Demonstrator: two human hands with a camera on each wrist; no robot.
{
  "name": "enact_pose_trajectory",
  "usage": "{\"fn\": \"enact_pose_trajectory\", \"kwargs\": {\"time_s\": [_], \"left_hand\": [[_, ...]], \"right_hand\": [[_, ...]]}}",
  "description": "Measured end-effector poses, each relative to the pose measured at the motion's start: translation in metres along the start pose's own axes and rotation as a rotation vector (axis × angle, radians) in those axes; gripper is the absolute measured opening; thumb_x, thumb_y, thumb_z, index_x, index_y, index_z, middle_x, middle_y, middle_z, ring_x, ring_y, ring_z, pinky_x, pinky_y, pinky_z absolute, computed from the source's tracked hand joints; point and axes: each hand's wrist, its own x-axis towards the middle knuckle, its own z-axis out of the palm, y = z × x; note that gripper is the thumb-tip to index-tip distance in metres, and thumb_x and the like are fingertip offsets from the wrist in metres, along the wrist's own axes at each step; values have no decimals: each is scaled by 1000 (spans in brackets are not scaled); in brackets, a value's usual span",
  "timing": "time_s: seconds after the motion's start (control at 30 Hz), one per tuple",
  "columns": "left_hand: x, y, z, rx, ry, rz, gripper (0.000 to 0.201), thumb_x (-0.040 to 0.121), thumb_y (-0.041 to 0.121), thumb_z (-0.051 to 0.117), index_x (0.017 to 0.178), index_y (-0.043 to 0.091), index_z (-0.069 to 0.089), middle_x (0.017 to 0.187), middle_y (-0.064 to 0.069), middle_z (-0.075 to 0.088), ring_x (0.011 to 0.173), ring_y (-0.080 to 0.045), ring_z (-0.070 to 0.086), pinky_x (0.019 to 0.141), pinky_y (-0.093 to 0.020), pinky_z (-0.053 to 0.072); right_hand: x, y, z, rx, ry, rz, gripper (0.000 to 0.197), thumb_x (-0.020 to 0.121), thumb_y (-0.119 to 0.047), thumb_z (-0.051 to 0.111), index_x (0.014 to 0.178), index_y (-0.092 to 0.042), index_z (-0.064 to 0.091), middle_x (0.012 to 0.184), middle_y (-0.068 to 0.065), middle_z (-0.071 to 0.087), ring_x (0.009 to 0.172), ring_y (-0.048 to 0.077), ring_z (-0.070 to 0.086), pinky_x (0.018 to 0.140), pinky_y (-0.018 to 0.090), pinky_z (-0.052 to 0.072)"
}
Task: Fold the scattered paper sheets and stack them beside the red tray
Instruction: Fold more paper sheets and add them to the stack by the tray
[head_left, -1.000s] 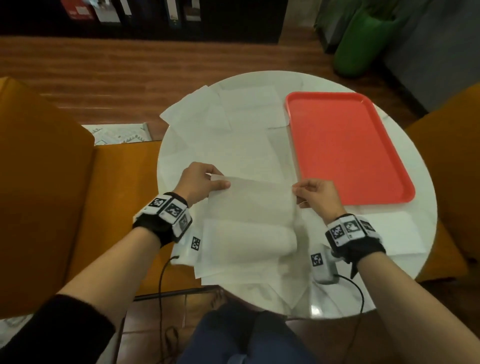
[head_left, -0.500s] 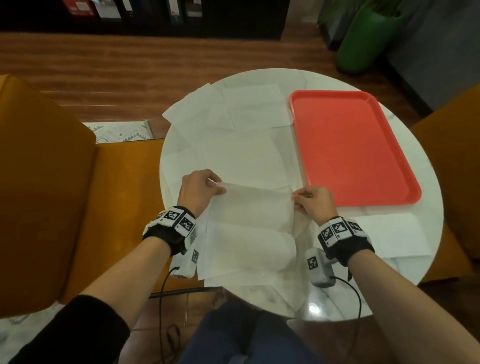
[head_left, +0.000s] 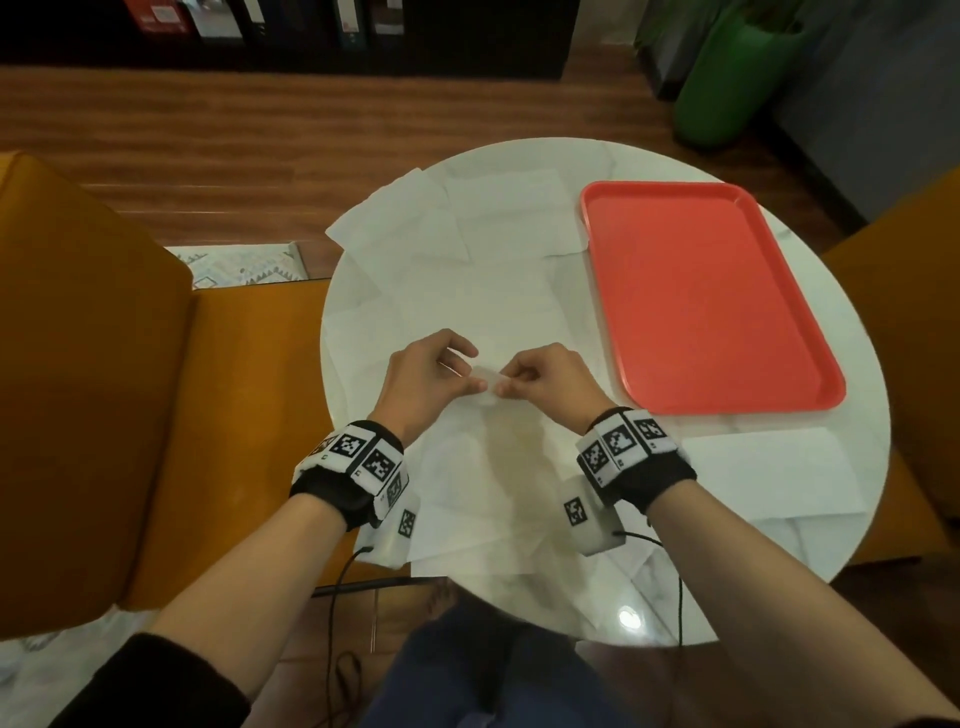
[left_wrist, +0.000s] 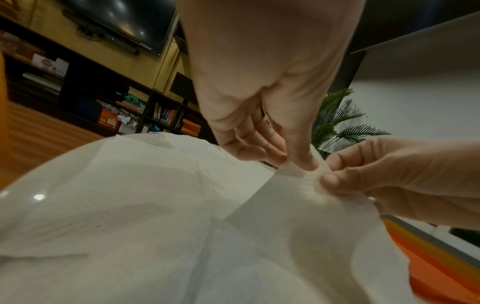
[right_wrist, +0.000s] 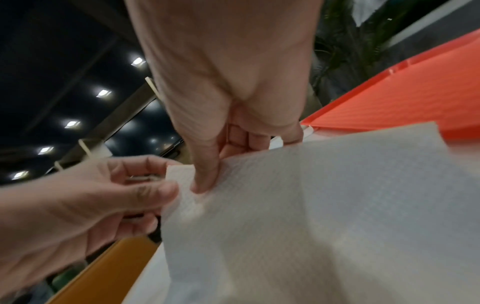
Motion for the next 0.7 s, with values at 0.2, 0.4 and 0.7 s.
{"fn": "enact_pose_trajectory", "kwargs": {"time_s": [0.2, 0.4, 0.7], "left_hand": [[-6, -7, -5, -37, -28, -4, 30, 69, 19, 84, 94, 21, 67, 80, -1, 70, 74, -14, 64, 69, -15, 51], [-8, -4, 0, -110, -76, 4, 32, 68, 15, 85, 94, 22, 68, 83, -2, 71, 79, -21, 66, 78, -28, 54], [-3, -12, -11, -76, -53, 34, 30, 77, 15, 79, 102, 22, 65, 91, -3, 66, 79, -16, 64, 71, -15, 52]], "right_hand": [[0, 6, -3, 167, -13, 81, 14, 68, -22, 84, 70, -18, 71, 61, -8, 64, 59, 3, 56, 62, 18, 40], [-2, 16, 0, 220, 6, 114, 35, 57, -26, 90, 55, -19, 56, 45, -14, 50, 50, 4, 44, 53, 20, 34], [3, 25, -11, -52, 265, 60, 28, 85, -43, 62, 107, -26, 61, 104, -3, 59, 98, 16, 57, 93, 46, 44]]}}
